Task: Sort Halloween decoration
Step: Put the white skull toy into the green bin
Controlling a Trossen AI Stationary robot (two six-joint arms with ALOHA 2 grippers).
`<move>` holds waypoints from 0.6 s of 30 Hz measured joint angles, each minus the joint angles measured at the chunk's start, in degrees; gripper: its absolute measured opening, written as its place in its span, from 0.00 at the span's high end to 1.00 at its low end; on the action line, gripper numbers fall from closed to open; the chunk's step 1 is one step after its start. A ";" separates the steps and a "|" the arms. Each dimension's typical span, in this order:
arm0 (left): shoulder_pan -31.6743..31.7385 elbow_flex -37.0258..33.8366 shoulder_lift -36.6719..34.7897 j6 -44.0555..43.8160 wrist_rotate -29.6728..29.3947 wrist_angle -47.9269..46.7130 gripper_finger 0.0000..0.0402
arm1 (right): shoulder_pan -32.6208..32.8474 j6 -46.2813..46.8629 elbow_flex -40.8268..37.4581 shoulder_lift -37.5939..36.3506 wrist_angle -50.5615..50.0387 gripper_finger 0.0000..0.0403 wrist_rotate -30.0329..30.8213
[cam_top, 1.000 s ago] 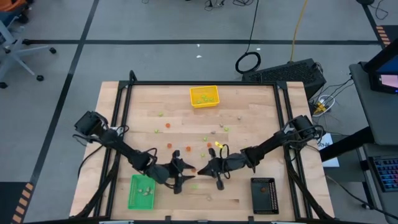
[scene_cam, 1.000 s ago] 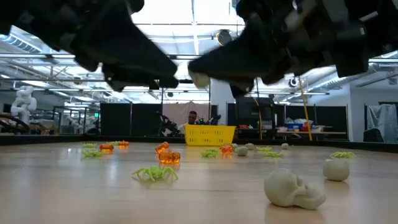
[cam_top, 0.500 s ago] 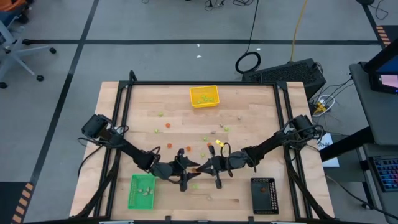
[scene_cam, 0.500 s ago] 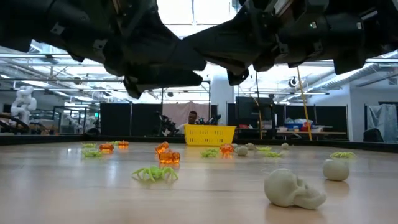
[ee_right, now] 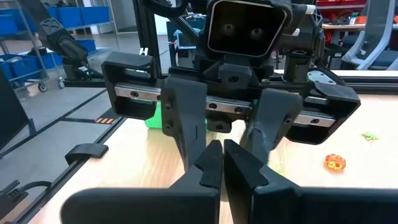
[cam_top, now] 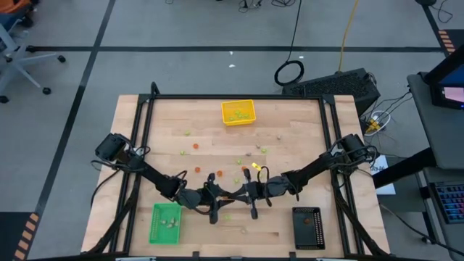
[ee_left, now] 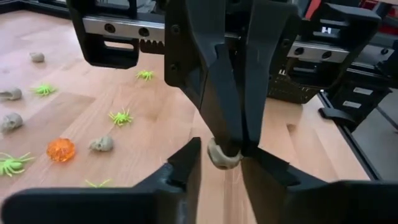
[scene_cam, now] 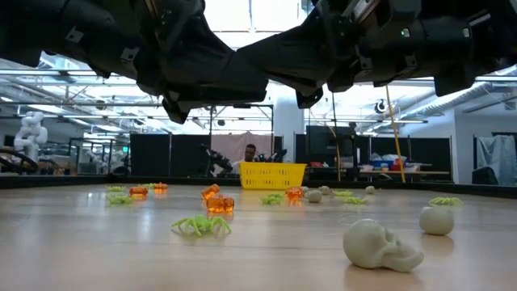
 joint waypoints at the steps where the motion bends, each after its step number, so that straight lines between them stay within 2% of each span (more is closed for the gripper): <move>1: 0.00 0.00 0.00 0.08 0.00 0.02 0.77 | 0.00 0.00 0.00 0.00 0.00 1.00 0.00; 8: 0.00 0.00 0.00 1.18 -0.05 -0.06 0.91 | 0.00 0.00 0.00 0.00 0.13 1.00 0.00; 18: 0.00 0.00 0.00 1.40 -0.16 -0.06 0.91 | 0.00 0.17 0.00 -0.02 0.12 1.00 -0.10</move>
